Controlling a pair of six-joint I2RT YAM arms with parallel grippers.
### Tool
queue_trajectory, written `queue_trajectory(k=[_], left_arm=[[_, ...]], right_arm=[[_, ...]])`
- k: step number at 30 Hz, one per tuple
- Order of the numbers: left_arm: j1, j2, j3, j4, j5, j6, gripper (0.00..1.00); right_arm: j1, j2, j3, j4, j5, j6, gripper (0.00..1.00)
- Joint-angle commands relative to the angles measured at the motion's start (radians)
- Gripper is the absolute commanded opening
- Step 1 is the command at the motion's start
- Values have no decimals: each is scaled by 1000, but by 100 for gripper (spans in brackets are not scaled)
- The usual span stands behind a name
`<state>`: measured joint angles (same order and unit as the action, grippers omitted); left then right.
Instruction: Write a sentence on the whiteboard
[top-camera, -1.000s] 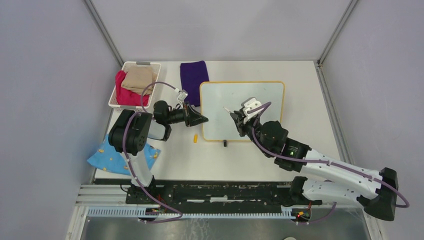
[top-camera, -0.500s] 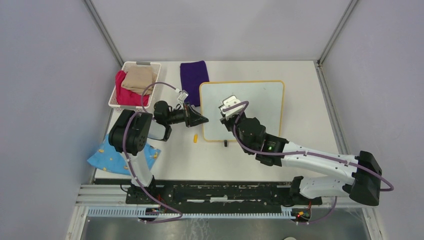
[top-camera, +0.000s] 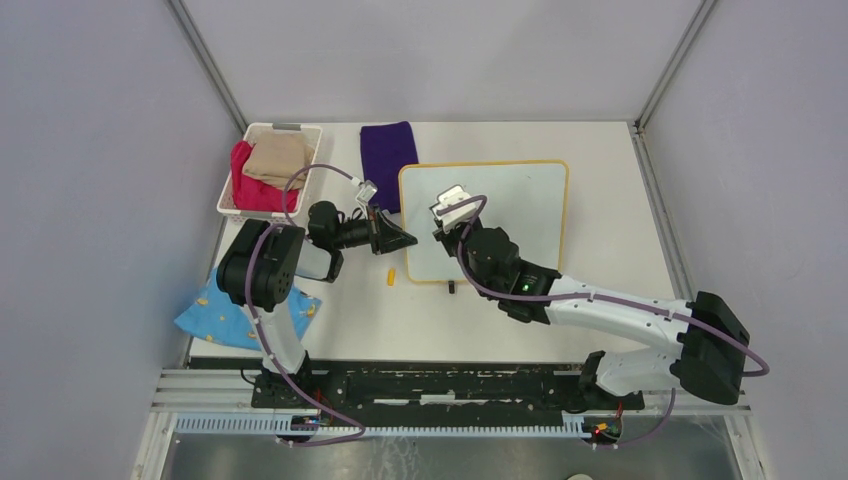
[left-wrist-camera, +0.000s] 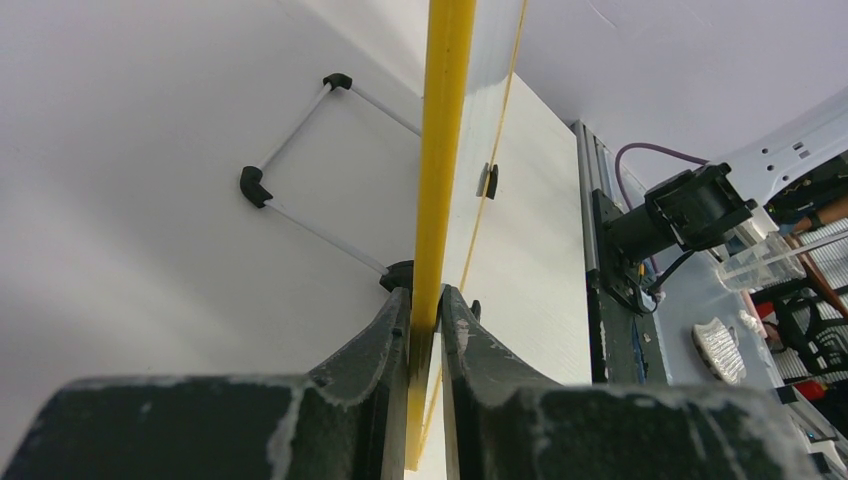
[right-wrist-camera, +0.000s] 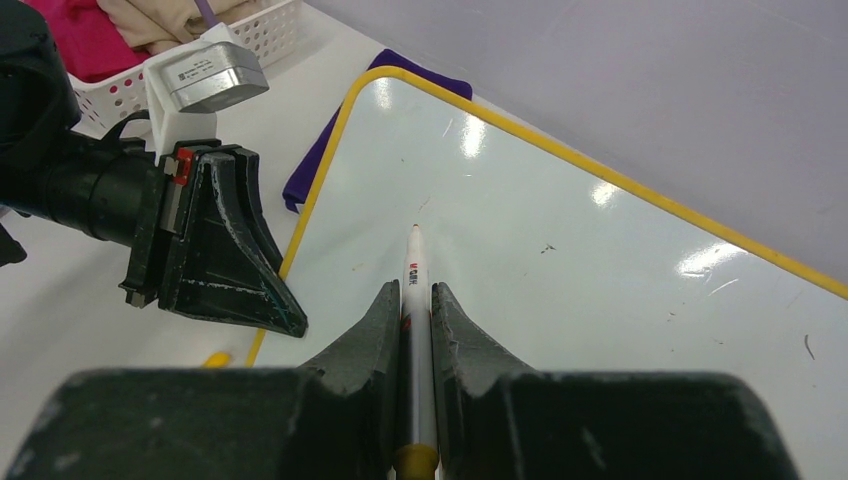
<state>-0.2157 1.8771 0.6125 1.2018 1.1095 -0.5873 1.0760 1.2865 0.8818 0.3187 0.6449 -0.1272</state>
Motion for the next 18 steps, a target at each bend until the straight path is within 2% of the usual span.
queue_trajectory(k=[1, 18], left_arm=[[-10, 0, 4, -96, -38, 70, 2], [-10, -8, 11, -144, -41, 99, 2]], right_arm=[[-31, 11, 42, 69, -49, 53, 0], [-100, 66, 61, 116, -164, 126, 0]])
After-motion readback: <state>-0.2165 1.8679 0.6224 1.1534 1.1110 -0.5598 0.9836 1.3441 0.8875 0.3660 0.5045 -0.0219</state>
